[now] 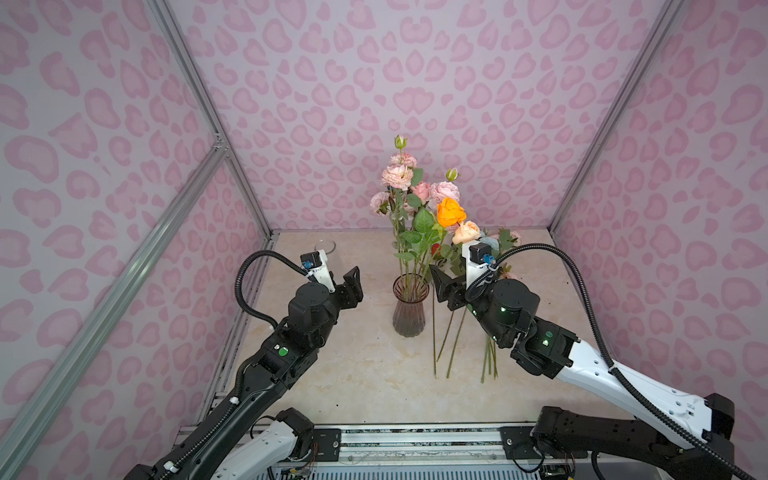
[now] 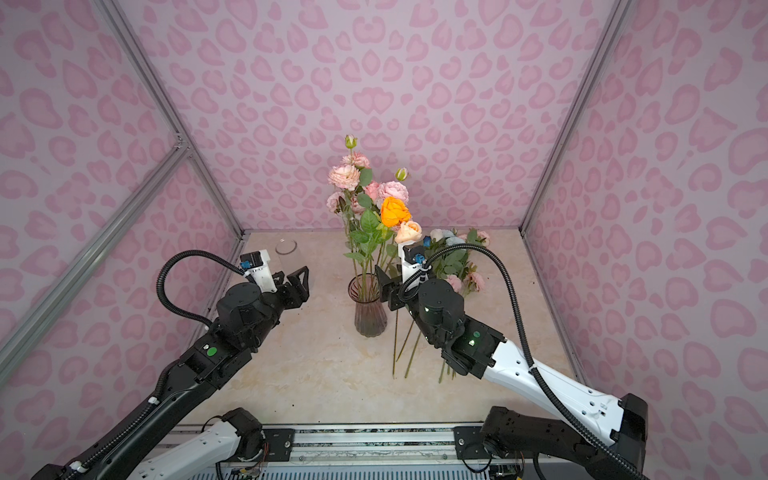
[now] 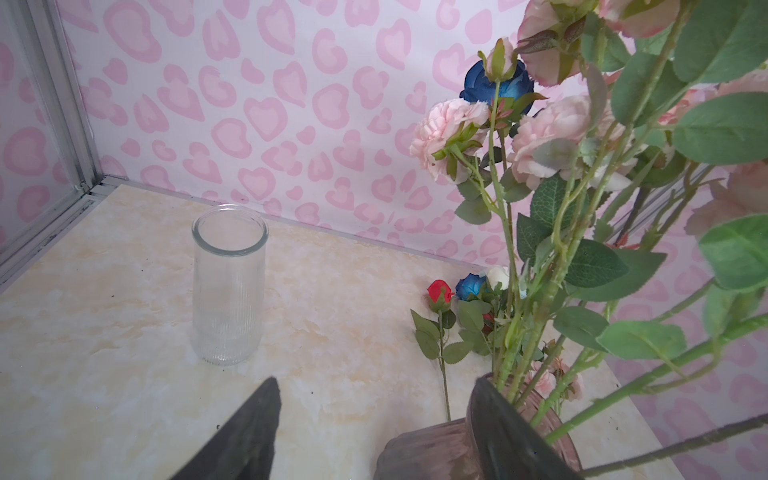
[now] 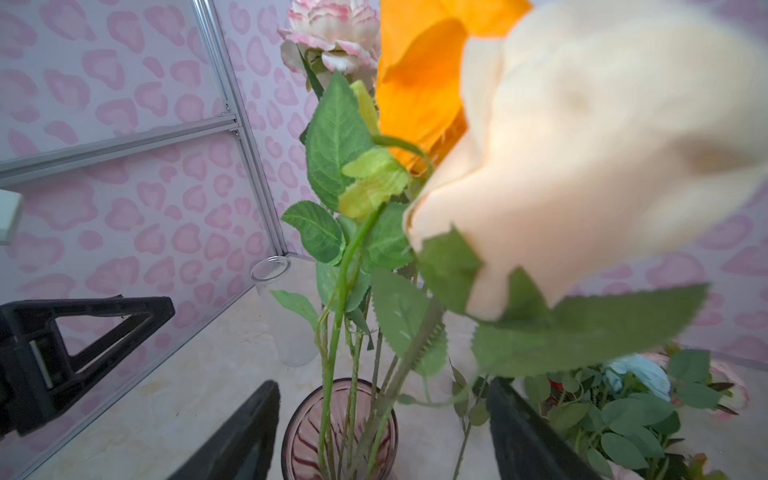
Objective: Arrange the flowers into the vase
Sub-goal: 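Lower the peach rose stem into the pink vase with the right gripper, then open the right gripper and lower it onto the pink vase rim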
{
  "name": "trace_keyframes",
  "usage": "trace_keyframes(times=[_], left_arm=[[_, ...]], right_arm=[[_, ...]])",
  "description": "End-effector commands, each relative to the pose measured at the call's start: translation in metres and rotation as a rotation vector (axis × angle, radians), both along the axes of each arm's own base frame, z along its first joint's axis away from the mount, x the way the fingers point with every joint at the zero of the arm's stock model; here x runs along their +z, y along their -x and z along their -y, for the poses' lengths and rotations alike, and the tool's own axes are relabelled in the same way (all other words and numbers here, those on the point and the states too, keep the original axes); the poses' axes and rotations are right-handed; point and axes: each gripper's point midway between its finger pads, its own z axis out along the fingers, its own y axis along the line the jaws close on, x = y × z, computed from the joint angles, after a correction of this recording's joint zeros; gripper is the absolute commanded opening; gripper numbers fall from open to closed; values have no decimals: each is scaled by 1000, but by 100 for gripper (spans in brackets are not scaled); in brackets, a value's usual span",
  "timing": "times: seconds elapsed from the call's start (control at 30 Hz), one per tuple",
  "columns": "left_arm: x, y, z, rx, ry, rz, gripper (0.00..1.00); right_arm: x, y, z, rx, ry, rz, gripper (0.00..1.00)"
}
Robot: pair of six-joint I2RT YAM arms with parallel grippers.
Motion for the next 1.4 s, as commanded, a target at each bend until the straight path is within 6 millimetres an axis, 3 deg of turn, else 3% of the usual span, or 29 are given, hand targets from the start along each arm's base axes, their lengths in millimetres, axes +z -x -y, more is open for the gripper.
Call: trace_keyframes(times=[0.0,0.27,0.4,0.5,0.53,0.6,0.73,0.83,1.1,1.37], left_arm=[[9,-1,-3,18,8,31,74],[10,-1,-6,27,3,36,74],[10,-1,-7,34,3,36,74],[11,0,-7,33,6,38,74],[10,0,-7,32,5,36,74],[10,-1,-6,31,7,34,74],[8,-1,-5,29,4,28,74],[8,-1,-7,35,2,29,74],[8,-1,-6,30,7,28,74],[7,0,0,0,29,19,73]], right_arm=[[-2,2,18,-61,27,-16,80],[22,23,50,-81,-8,-5,80],[22,34,85,-157,-87,5,75],[7,34,131,-330,-163,-35,63],[-6,30,148,-398,-184,-79,57],[-33,19,159,-419,-213,-180,51],[-92,-11,135,-243,-330,-462,39],[-118,-24,100,-112,-358,-603,35],[-150,-34,31,30,-233,-800,47],[-164,-39,-10,124,-176,-894,49]])
